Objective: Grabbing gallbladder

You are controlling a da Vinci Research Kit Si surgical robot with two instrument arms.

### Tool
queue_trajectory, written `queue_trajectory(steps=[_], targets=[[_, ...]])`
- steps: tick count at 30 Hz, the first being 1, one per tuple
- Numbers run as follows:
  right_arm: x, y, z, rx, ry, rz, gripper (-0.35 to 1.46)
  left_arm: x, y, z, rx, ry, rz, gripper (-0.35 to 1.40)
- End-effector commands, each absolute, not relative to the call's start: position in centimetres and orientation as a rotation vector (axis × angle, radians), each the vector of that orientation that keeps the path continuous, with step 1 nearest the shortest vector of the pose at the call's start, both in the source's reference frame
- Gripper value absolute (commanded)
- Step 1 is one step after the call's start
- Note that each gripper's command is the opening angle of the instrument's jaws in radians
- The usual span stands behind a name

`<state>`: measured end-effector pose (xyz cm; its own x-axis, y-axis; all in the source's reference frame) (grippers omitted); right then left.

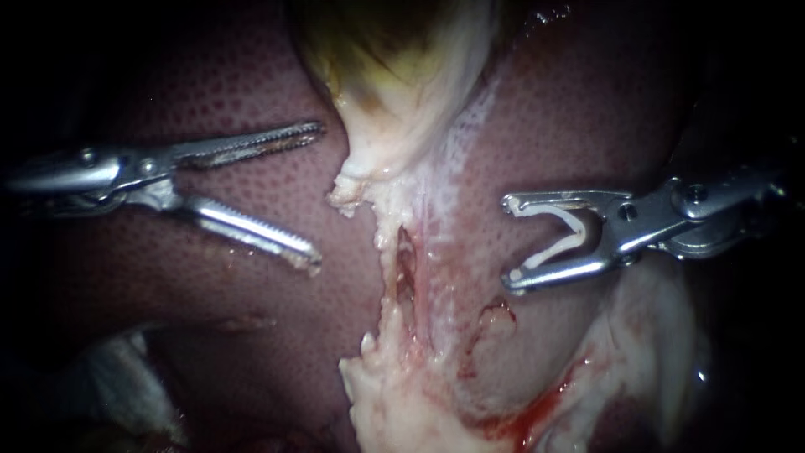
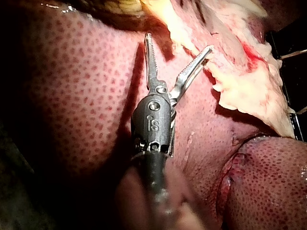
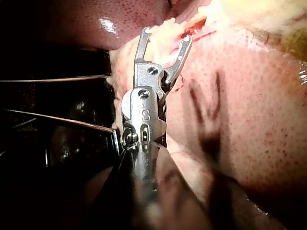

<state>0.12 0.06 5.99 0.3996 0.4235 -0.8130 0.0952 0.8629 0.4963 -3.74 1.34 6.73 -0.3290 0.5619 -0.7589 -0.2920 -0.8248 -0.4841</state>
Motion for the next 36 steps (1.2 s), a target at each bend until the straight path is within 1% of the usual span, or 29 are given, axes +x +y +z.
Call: queue_trajectory(steps=[1,3,7,9,10,12,15,19,21,32,36], targets=[[0.12,0.06,5.99,0.517,1.154,0.22,0.59,-3.78,1.34,6.75,-1.388,-0.361,2.17,0.84],[0.12,0.06,5.99,0.517,1.154,0.22,0.59,-3.84,1.36,6.78,-1.379,-0.374,2.149,0.79],[0.12,0.05,5.99,0.517,1.154,0.219,0.59,-3.9,1.37,6.83,-1.37,-0.395,2.124,0.61],[0.12,0.05,5.99,0.517,1.154,0.219,0.59,-3.9,1.38,6.86,-1.366,-0.402,2.114,0.47],[0.12,0.05,5.99,0.517,1.154,0.219,0.59,-3.9,1.38,6.88,-1.362,-0.408,2.105,0.32],[0.12,0.05,5.99,0.517,1.154,0.219,0.59,-3.88,1.38,6.9,-1.353,-0.422,2.086,0.14],[0.12,0.05,5.99,0.517,1.154,0.219,0.59,-3.84,1.37,6.91,-1.35,-0.44,2.072,0.07],[0.12,0.05,5.99,0.517,1.154,0.22,0.59,-3.78,1.37,6.91,-1.351,-0.447,2.069,-0.13],[0.12,0.05,5.99,0.517,1.154,0.22,0.59,-3.74,1.37,6.91,-1.349,-0.451,2.072,-0.33],[0.13,0.06,5.99,0.516,1.154,0.22,0.59,-3.6,1.4,6.81,-1.324,-0.479,2.092,-0.35],[0.13,0.06,5.99,0.516,1.154,0.22,0.59,-3.5,1.46,6.67,-1.321,-0.485,2.088,-0.35]])
